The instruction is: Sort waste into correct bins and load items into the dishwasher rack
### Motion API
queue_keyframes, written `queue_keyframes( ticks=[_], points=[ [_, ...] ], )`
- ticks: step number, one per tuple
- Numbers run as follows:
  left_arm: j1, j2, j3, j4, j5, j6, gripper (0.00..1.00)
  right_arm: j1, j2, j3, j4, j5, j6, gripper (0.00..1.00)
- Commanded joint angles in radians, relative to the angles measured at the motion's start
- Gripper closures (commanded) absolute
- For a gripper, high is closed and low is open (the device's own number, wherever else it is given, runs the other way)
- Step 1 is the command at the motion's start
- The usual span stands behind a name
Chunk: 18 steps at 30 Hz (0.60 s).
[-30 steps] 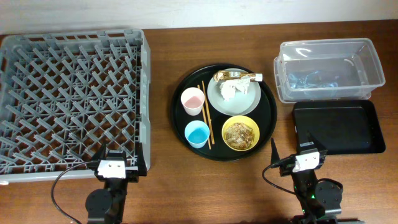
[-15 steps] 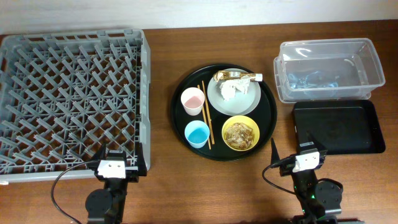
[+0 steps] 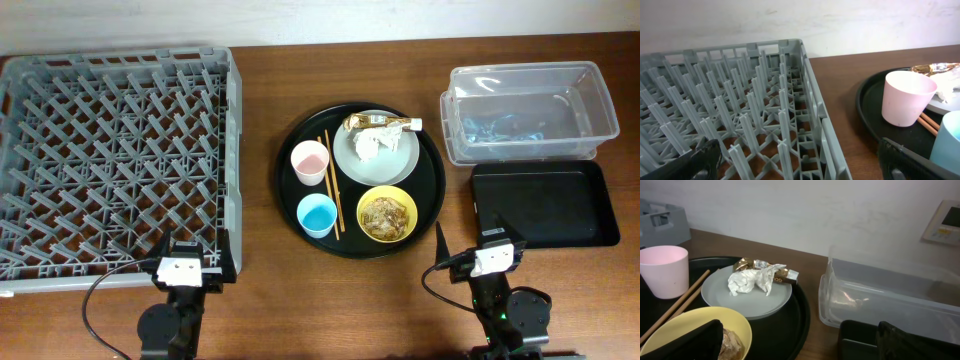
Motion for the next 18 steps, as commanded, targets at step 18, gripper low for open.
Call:
queue_keyframes(
  ticks=[18],
  points=[
    [-0.004, 0.068, 0.249, 0.003, 0.095, 0.031, 0.01, -0.005, 0.067, 0.243, 0.067, -0.012, -0.021, 0.02]
  ],
)
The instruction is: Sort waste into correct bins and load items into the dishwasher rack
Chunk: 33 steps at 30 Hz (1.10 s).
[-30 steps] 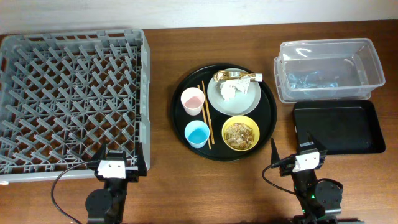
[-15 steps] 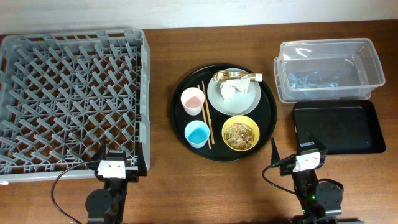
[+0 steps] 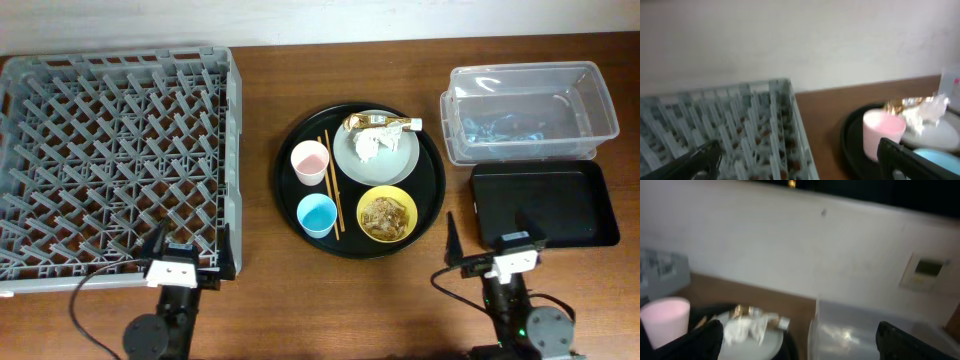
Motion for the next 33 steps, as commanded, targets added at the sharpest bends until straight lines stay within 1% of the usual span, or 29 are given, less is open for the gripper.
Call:
queue_keyframes(
  ticks=[1, 4, 6, 9, 13, 17, 21, 22, 24, 26, 33],
  points=[
    [-0.004, 0.079, 0.149, -0.041, 0.017, 0.043, 0.01, -0.005, 0.071, 0.117, -0.002, -0.011, -0.019, 0.01],
    [-0.004, 0.196, 0.267, -0.092, 0.017, 0.048, 0.01, -0.005, 0.186, 0.239, -0.057, -0.015, -0.018, 0.02],
    [-0.004, 0.308, 0.372, -0.143, 0.018, 0.053, 0.01, -0.005, 0.285, 0.342, -0.129, -0.022, -0.018, 0.02],
    [-0.004, 0.496, 0.553, -0.258, 0.02, 0.071, 0.01, -0.005, 0.453, 0.529, -0.285, -0.026, -0.018, 0.01],
    [-0.004, 0.798, 0.882, -0.509, 0.02, 0.07, 0.01, -0.005, 0.679, 0.814, -0.564, -0.026, -0.018, 0.01],
    [-0.004, 1.075, 1.192, -0.738, 0.02, 0.07, 0.01, -0.005, 0.873, 1.057, -0.795, -0.04, -0.018, 0.02],
    [-0.004, 1.275, 1.449, -0.938, 0.02, 0.07, 0.01, -0.005, 1.017, 1.232, -0.948, -0.11, -0.018, 0.02],
    [-0.004, 1.335, 1.532, -1.002, 0.02, 0.07, 0.01, -0.005, 1.045, 1.263, -0.971, -0.133, -0.018, 0.02],
    [-0.004, 1.415, 1.633, -1.073, 0.02, 0.07, 0.01, -0.005, 1.096, 1.302, -0.986, -0.172, -0.016, 0.02],
    [-0.004, 1.468, 1.684, -1.101, 0.014, 0.07, 0.01, -0.005, 1.133, 1.305, -0.986, -0.262, -0.01, 0.02],
    [-0.004, 1.514, 1.685, -1.12, 0.073, 0.061, 0.01, -0.005, 1.243, 1.305, -0.969, -0.554, -0.01, 0.02]
  ],
)
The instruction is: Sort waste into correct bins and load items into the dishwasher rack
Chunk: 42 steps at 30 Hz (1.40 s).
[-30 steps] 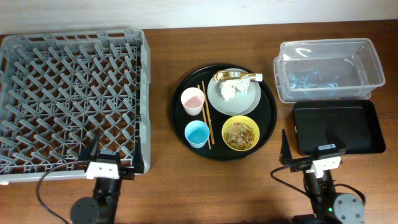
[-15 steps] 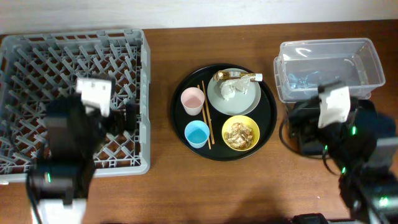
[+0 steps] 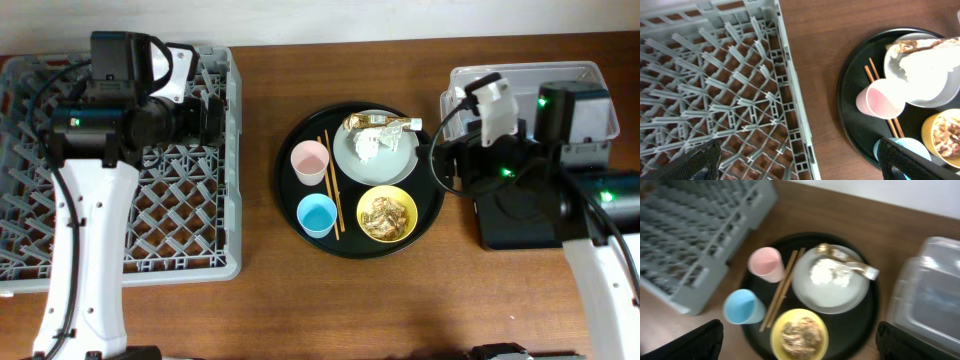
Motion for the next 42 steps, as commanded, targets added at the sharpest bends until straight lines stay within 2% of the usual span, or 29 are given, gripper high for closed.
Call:
queue_keyframes(
  ticks=[1, 2, 4, 5, 6, 7, 8, 11, 13, 15, 18, 22, 25, 29, 37, 42],
  points=[
    [-0.004, 0.003, 0.024, -0.014, 0.055, 0.009, 0.01, -0.005, 0.052, 0.019, 0.027, -0.213, 0.005, 0.01],
    [-0.004, 0.003, 0.024, -0.014, 0.075, 0.009, 0.01, -0.005, 0.071, 0.019, 0.034, -0.254, 0.005, 0.0],
    [-0.004, 0.003, 0.024, -0.014, 0.11, 0.009, 0.01, -0.005, 0.101, 0.019, 0.048, -0.277, 0.005, 0.18],
    [-0.004, 0.003, 0.024, -0.014, 0.121, 0.009, 0.01, -0.005, 0.117, 0.019, 0.055, -0.277, 0.005, 0.2],
    [-0.004, 0.003, 0.024, -0.013, 0.122, 0.009, 0.01, -0.005, 0.129, 0.019, 0.059, -0.273, 0.01, 0.17],
    [-0.004, 0.003, 0.024, -0.014, 0.121, 0.009, 0.01, -0.006, 0.141, 0.019, 0.06, -0.249, 0.03, 0.07],
    [-0.004, 0.003, 0.024, -0.014, 0.12, 0.01, 0.01, -0.006, 0.15, 0.019, 0.059, -0.209, 0.051, 0.01],
    [-0.006, 0.01, 0.024, -0.012, 0.113, 0.008, 0.01, -0.005, 0.162, 0.019, 0.042, 0.032, 0.193, 0.02],
    [-0.006, 0.024, 0.024, -0.016, 0.025, -0.083, 0.01, -0.005, 0.159, 0.03, 0.011, 0.199, 0.292, 0.02],
    [-0.006, 0.037, 0.024, -0.018, -0.06, -0.138, 0.01, -0.003, 0.16, 0.068, -0.055, 0.305, 0.324, 0.02],
    [-0.013, 0.04, 0.026, -0.019, -0.099, -0.185, 0.01, 0.016, 0.162, 0.105, -0.117, 0.43, 0.377, 0.02],
    [-0.049, 0.043, 0.064, -0.046, -0.196, -0.235, 0.01, 0.069, 0.202, 0.149, -0.124, 0.476, 0.465, 0.02],
    [-0.073, 0.048, 0.1, -0.058, -0.228, -0.235, 0.01, 0.125, 0.27, 0.224, -0.117, 0.481, 0.52, 0.02],
    [-0.083, 0.048, 0.108, -0.055, -0.241, -0.253, 0.01, 0.202, 0.393, 0.319, -0.097, 0.578, 0.663, 0.02],
    [-0.01, 0.049, 0.108, -0.05, -0.24, -0.288, 0.01, 0.265, 0.671, 0.321, 0.072, 0.607, 1.127, 0.02],
    [0.026, 0.051, 0.108, -0.047, -0.24, -0.288, 0.0, 0.27, 0.779, 0.321, 0.091, 0.615, 1.313, 0.02]
  ],
)
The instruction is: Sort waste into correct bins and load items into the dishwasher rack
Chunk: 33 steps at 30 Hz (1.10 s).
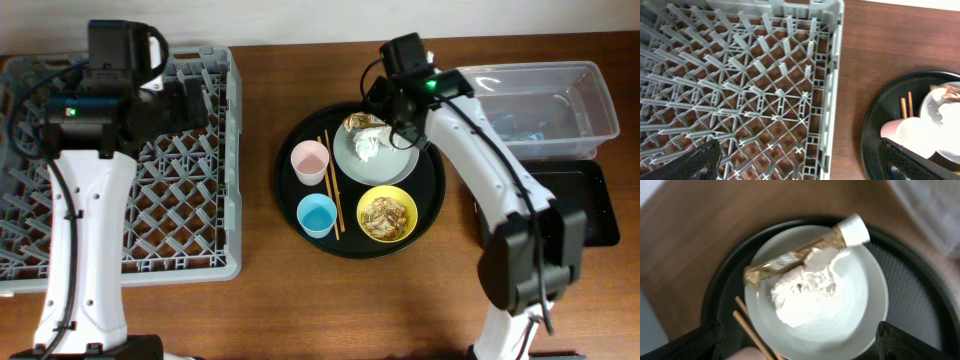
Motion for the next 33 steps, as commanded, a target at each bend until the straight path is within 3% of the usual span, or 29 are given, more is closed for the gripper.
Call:
queue_keyframes(
  ticks=[1, 17, 26, 29, 32, 33],
  points=[
    [0.018, 0.012, 0.017, 0.003, -0.013, -0.016, 0.01, 0.013, 0.058, 0.015, 0.024, 0.039, 0.216, 0.02],
    [0.017, 0.057, 0.017, -0.005, 0.016, -0.016, 0.01, 0.05, 0.237, 0.015, 0.138, 0.16, 0.225, 0.0],
    [0.017, 0.057, 0.017, -0.005, 0.016, -0.016, 0.01, 0.051, 0.289, 0.013, 0.147, 0.169, 0.191, 0.09],
    [0.017, 0.057, 0.017, -0.005, 0.016, -0.016, 0.01, 0.051, 0.304, 0.013, 0.159, 0.166, 0.191, 0.16],
    [0.017, 0.057, 0.017, -0.005, 0.016, -0.016, 0.01, 0.051, 0.308, 0.013, 0.149, 0.149, 0.182, 0.35],
    [0.017, 0.057, 0.017, -0.006, 0.016, -0.016, 0.01, 0.051, 0.308, 0.013, 0.147, 0.137, 0.164, 0.48]
  ],
)
